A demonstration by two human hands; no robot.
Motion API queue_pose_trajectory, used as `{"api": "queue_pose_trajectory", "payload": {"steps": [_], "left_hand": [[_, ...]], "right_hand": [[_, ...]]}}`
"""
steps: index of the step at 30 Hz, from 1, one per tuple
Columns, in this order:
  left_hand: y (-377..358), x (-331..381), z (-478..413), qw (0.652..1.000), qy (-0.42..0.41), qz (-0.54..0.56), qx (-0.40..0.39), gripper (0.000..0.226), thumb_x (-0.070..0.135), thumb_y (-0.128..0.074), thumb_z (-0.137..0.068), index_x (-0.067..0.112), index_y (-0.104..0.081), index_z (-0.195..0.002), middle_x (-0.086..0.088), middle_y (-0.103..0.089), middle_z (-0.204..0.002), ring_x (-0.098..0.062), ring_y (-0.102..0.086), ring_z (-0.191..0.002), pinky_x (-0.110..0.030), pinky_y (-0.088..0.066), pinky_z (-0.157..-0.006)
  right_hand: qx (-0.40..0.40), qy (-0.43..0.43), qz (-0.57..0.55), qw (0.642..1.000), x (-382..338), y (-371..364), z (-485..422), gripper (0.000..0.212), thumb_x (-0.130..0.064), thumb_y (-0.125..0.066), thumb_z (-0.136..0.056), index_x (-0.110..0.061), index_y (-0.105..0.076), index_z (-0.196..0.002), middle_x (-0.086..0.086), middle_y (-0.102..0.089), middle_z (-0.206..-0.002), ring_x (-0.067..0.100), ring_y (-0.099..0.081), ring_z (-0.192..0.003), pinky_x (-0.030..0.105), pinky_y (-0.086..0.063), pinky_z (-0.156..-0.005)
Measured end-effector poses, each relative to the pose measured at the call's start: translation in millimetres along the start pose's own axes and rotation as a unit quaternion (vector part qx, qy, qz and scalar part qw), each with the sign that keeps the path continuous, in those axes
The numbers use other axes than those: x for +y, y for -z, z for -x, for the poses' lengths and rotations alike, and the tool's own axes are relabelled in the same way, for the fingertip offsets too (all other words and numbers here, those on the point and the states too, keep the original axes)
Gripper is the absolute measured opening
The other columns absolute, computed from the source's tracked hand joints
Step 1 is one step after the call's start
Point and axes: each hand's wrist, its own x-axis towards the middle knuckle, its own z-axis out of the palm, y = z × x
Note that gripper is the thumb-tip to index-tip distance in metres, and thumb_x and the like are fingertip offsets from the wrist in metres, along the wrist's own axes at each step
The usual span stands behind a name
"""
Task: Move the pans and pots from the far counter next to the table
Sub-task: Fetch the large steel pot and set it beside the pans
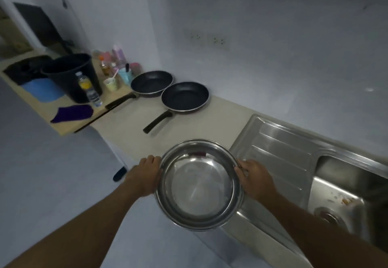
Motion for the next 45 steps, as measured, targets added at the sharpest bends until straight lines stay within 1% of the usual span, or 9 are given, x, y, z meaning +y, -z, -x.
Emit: {"api": "queue_pose_trajectory", "payload": {"steps": [3, 5, 9, 21, 29, 33, 36, 40, 45], "left_hand": [[11, -7, -43, 0.998, -0.049, -0.023, -0.025, 0.043, 0.035, -0.062, -0.092, 0.015, -0.043, -0.125, -0.007, -0.048, -0.125, -0.025, -0.049, -0.113, -0.042, -0.050, -0.090], [15, -9, -73, 0.997, -0.069, -0.036, -0.029, 0.048, 0.034, -0.067, -0.089, 0.015, -0.042, -0.126, -0.007, -0.048, -0.126, -0.024, -0.049, -0.114, -0.041, -0.050, -0.091], [16, -6, -132, 0.995, -0.096, -0.027, -0.010, 0.032, 0.034, -0.048, -0.100, 0.014, -0.042, -0.124, -0.008, -0.048, -0.127, -0.026, -0.048, -0.116, -0.044, -0.050, -0.092], [10, -27, -245, 0.991, -0.121, -0.036, -0.047, 0.028, 0.036, -0.040, -0.101, 0.016, -0.044, -0.121, -0.008, -0.050, -0.127, -0.027, -0.050, -0.116, -0.045, -0.048, -0.094], [4, -24, -304, 0.981, -0.175, -0.061, -0.063, 0.034, 0.037, -0.035, -0.102, 0.018, -0.043, -0.128, -0.006, -0.047, -0.131, -0.028, -0.048, -0.121, -0.042, -0.043, -0.091], [0, -23, -333, 0.974, -0.214, -0.031, -0.073, 0.033, 0.035, -0.036, -0.102, 0.016, -0.044, -0.129, -0.007, -0.047, -0.133, -0.027, -0.046, -0.123, -0.043, -0.043, -0.095], [0, -32, -349, 0.966, -0.255, -0.012, -0.050, 0.042, 0.037, -0.039, -0.101, 0.012, -0.041, -0.135, -0.009, -0.048, -0.136, -0.027, -0.047, -0.125, -0.042, -0.044, -0.097], [0, -49, -353, 0.942, -0.335, 0.005, -0.006, 0.074, 0.047, -0.040, -0.099, 0.006, -0.016, -0.156, -0.015, -0.023, -0.161, -0.027, -0.024, -0.148, -0.041, -0.025, -0.121], [-17, -52, -345, 0.922, -0.387, -0.010, -0.002, 0.088, 0.063, -0.025, -0.093, 0.007, -0.007, -0.158, -0.011, -0.006, -0.167, -0.024, -0.011, -0.153, -0.035, -0.016, -0.121]], "right_hand": [[0.008, -0.045, 0.010, 0.999, 3, -3, -17, 0.019, -0.028, -0.057, -0.096, -0.025, -0.072, -0.107, 0.003, -0.067, -0.082, 0.024, -0.061, -0.080, 0.033, -0.048, -0.071], [0.019, -0.063, 0.014, 0.998, 7, -6, -28, 0.019, -0.028, -0.057, -0.096, -0.025, -0.072, -0.107, 0.005, -0.067, -0.081, 0.024, -0.061, -0.078, 0.031, -0.045, -0.070], [0.033, -0.079, 0.029, 0.996, 22, -11, -66, 0.019, -0.030, -0.052, -0.097, -0.027, -0.070, -0.101, 0.002, -0.067, -0.081, 0.021, -0.062, -0.079, 0.031, -0.048, -0.070], [0.019, -0.159, 0.020, 0.987, 34, -53, -135, 0.027, -0.034, -0.049, -0.100, -0.021, -0.070, -0.112, 0.008, -0.070, -0.095, 0.030, -0.061, -0.094, 0.038, -0.050, -0.084], [0.075, -0.227, 0.035, 0.970, 31, -65, -144, 0.026, -0.035, -0.051, -0.099, -0.026, -0.070, -0.113, 0.005, -0.067, -0.088, 0.029, -0.060, -0.092, 0.037, -0.051, -0.075], [0.092, -0.266, 0.045, 0.959, 28, -66, -153, 0.030, -0.036, -0.053, -0.099, -0.028, -0.070, -0.122, 0.007, -0.072, -0.100, 0.033, -0.063, -0.100, 0.040, -0.052, -0.085], [0.107, -0.310, 0.057, 0.943, 21, -71, -155, 0.037, -0.040, -0.054, -0.098, -0.024, -0.066, -0.130, 0.008, -0.069, -0.120, 0.033, -0.056, -0.118, 0.041, -0.050, -0.094], [0.126, -0.314, 0.112, 0.934, 3, -82, -145, 0.060, -0.044, -0.060, -0.095, -0.012, -0.049, -0.145, 0.013, -0.050, -0.148, 0.033, -0.040, -0.140, 0.050, -0.037, -0.112], [0.103, -0.285, 0.144, 0.942, -24, -97, -132, 0.077, -0.061, -0.047, -0.095, -0.017, -0.030, -0.155, 0.008, -0.028, -0.163, 0.025, -0.016, -0.153, 0.049, -0.018, -0.123]]}}
